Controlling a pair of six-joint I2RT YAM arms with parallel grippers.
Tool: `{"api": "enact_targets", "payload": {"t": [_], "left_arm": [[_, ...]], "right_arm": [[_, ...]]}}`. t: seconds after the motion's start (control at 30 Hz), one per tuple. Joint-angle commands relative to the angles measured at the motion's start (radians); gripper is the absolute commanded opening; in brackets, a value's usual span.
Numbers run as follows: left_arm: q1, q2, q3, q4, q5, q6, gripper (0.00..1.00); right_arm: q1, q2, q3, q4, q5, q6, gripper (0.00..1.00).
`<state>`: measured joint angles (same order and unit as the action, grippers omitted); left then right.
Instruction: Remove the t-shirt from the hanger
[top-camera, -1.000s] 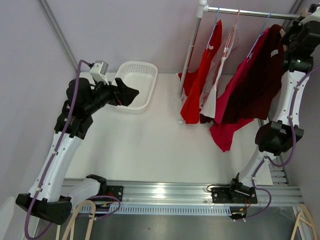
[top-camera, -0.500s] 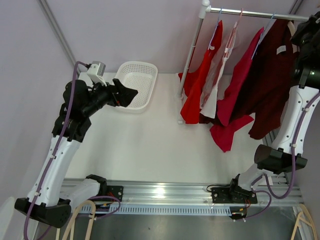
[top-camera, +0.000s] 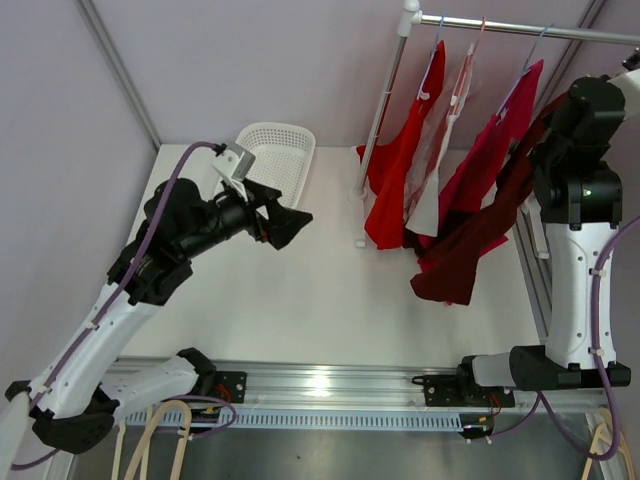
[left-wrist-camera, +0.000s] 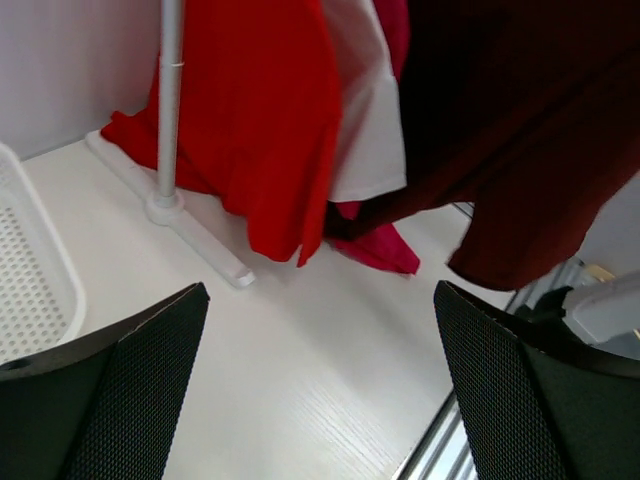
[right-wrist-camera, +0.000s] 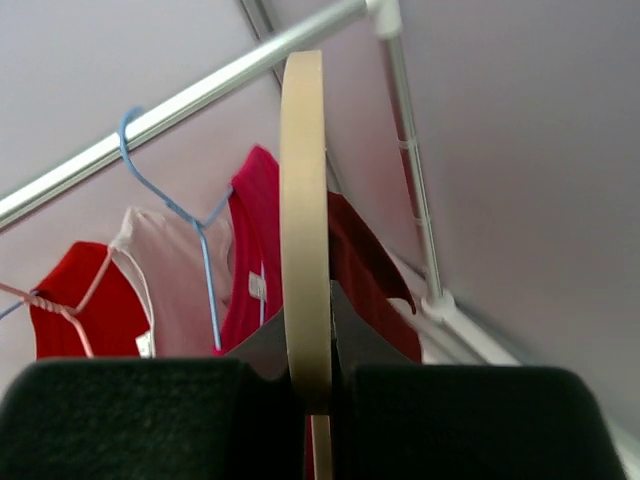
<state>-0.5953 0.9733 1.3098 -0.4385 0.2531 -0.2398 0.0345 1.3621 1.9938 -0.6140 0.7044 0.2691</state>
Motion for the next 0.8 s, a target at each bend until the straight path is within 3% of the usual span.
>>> {"api": "enact_targets", "payload": {"t": [0.0,0.17,0.3,0.57,0.77], "left_arm": [[-0.117,-0.025,0.045,-0.022,-0.061,0.057,1.00],[-0.312,-0.041,-0.015,0.047,-0.083,0.150,0.99],[-0.507,-0.068,-0.120,0.194,-0.121,0.267,1.00],[-0.656,0.051,-0.208,0.475,-0.224,0.367,0.99],[-0.675,0.220,-0.130,0.573,-0.233,0.419,1.00]], "right_arm": [[0.089,-0.024,-0.004,-0.104,0.223,0.164,0.00],[0.199,-0.005,0.019,-0.297,0.406,0.320,0.00],[0.211,0.034,0.086,-0.478,0.452,0.481,0.00],[0.215,-0.008,0.088,-0.575,0.405,0.594,0.00],[0.232,-0.041,0.057,-0.573,0.382,0.592,0.00]]}}
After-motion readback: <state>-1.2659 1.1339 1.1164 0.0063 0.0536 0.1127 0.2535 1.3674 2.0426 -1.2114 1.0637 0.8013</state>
